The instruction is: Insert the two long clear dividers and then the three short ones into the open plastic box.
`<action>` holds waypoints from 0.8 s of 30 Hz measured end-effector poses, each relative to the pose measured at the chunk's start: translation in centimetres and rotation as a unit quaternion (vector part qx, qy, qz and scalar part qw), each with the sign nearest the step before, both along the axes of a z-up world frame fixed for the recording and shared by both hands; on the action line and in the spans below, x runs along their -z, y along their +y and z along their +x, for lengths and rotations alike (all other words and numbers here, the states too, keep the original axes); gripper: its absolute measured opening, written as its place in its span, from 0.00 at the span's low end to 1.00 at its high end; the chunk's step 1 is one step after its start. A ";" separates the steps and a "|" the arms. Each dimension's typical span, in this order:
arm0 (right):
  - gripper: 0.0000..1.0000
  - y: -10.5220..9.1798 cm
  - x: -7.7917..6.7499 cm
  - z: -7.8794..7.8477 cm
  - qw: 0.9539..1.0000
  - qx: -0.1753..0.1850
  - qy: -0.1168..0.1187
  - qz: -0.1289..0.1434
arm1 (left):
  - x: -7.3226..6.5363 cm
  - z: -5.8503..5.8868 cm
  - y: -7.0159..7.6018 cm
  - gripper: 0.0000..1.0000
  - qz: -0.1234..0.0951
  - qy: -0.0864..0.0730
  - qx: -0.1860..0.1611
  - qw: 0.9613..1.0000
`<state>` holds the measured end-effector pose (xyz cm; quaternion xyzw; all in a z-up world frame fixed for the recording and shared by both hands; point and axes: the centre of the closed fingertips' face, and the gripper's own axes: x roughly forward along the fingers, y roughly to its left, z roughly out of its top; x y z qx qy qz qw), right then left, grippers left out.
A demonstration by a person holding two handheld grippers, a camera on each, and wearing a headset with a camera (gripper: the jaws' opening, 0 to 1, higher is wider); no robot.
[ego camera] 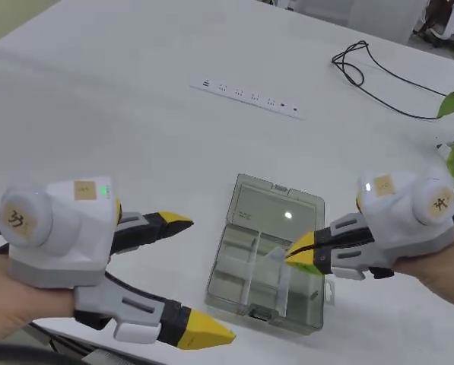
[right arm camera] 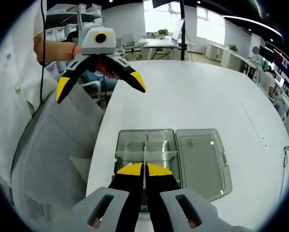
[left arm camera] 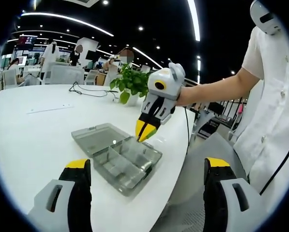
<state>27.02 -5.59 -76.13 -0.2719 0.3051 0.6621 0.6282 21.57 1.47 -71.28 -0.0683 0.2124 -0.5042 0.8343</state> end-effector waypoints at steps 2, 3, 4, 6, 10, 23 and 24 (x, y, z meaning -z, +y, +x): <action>0.03 0.1 0.1 0.0 1.000 -0.002 -0.003 0.000 | 0.0 0.0 0.0 0.99 -0.001 0.000 0.000 1.000; 0.03 0.1 0.1 0.0 1.000 0.000 -0.003 0.000 | 0.0 0.0 -0.1 0.99 -0.001 0.000 0.001 1.000; 0.03 0.1 0.1 0.1 1.000 0.000 -0.003 0.000 | 0.0 0.0 -0.1 0.99 -0.001 0.001 0.001 1.000; 0.03 0.2 0.1 0.1 1.000 0.002 -0.002 0.001 | 0.0 0.0 -0.1 0.99 -0.001 0.001 0.001 1.000; 0.03 0.3 0.3 0.0 1.000 0.001 -0.003 0.000 | 0.0 0.0 -0.2 0.99 -0.001 0.001 0.000 1.000; 0.03 1.0 1.7 0.1 1.000 -0.004 0.003 -0.016 | 0.0 0.0 -0.2 0.99 -0.001 0.001 0.003 1.000; 0.03 1.0 1.9 0.0 1.000 -0.005 0.004 -0.019 | 0.0 0.0 -0.2 0.99 -0.002 0.001 0.004 1.000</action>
